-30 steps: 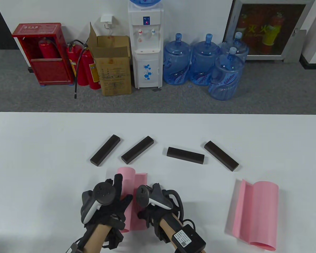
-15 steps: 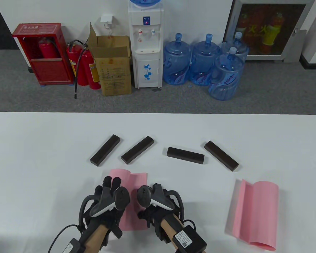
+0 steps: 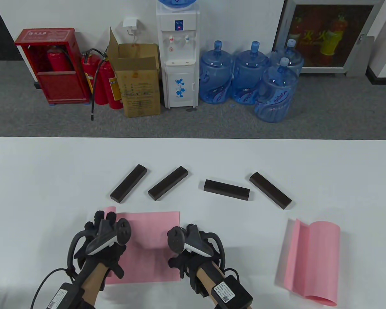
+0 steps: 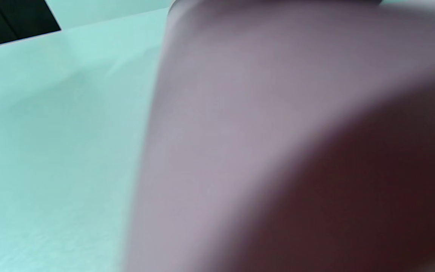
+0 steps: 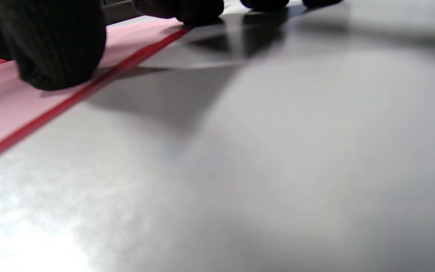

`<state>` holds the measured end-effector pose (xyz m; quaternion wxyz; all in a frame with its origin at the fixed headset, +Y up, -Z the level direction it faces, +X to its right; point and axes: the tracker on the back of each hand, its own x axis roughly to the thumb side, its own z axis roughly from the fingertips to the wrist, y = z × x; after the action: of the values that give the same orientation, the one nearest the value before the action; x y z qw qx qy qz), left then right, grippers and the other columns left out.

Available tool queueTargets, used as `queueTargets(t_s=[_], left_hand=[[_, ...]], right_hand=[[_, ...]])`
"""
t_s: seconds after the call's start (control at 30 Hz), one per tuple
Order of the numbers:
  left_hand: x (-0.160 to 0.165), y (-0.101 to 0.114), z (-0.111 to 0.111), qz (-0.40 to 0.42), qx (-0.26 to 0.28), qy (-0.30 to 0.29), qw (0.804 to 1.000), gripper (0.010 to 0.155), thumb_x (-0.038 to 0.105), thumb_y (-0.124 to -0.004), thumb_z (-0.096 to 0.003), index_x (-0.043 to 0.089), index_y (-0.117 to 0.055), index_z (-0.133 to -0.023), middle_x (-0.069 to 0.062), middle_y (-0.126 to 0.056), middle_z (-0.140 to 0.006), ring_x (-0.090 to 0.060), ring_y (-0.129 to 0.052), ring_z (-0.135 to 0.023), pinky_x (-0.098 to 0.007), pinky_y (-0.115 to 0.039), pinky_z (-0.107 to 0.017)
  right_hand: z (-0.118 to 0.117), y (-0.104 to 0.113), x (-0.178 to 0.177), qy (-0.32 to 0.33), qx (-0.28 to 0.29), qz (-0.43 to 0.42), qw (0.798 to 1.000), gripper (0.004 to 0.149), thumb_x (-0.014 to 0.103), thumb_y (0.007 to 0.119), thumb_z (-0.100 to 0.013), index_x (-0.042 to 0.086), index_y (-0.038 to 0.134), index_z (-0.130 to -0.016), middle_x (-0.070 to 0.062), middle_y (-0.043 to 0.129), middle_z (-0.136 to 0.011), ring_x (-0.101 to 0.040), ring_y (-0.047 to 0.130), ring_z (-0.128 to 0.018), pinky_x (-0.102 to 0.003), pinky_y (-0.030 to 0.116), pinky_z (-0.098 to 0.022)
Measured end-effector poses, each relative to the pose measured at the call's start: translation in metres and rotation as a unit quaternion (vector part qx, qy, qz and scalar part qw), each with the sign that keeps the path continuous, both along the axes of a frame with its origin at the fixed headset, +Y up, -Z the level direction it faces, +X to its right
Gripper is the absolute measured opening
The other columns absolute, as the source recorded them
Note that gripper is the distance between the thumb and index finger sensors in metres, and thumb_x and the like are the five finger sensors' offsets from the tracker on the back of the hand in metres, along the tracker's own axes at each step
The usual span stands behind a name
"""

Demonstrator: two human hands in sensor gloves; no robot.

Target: Unroll papers and secure with paperweights

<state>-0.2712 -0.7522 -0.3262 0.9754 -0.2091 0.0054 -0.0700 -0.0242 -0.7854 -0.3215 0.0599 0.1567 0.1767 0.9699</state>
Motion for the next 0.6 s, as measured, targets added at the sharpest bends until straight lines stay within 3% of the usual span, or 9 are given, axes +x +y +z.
queueTargets(t_s=[0.37,0.6], left_hand=[[-0.099,-0.007,0.004,0.091,-0.003,0.083,0.992,0.053,0.050,-0.072,-0.0512,0.044,-0.067,-0.104,-0.006,-0.014,-0.126,-0.046,-0.008,-0.114,-0.067,-0.020,-0.080],[-0.121,-0.022,0.009,0.107,-0.021,0.092,0.990,0.062,0.050,-0.074,-0.0513,0.052,-0.047,-0.108,-0.008,-0.016,-0.127,-0.046,-0.012,-0.115,-0.068,-0.022,-0.080]], right_hand=[[0.000,0.000,0.000,0.003,-0.001,0.002,1.000,0.084,0.055,0.078,-0.037,0.032,0.038,-0.107,0.004,0.036,-0.111,-0.036,0.032,-0.106,-0.061,0.037,-0.074],[0.001,0.000,-0.001,0.003,-0.002,0.005,1.000,0.084,0.054,0.078,-0.037,0.032,0.038,-0.107,0.004,0.036,-0.111,-0.037,0.033,-0.106,-0.061,0.038,-0.074]])
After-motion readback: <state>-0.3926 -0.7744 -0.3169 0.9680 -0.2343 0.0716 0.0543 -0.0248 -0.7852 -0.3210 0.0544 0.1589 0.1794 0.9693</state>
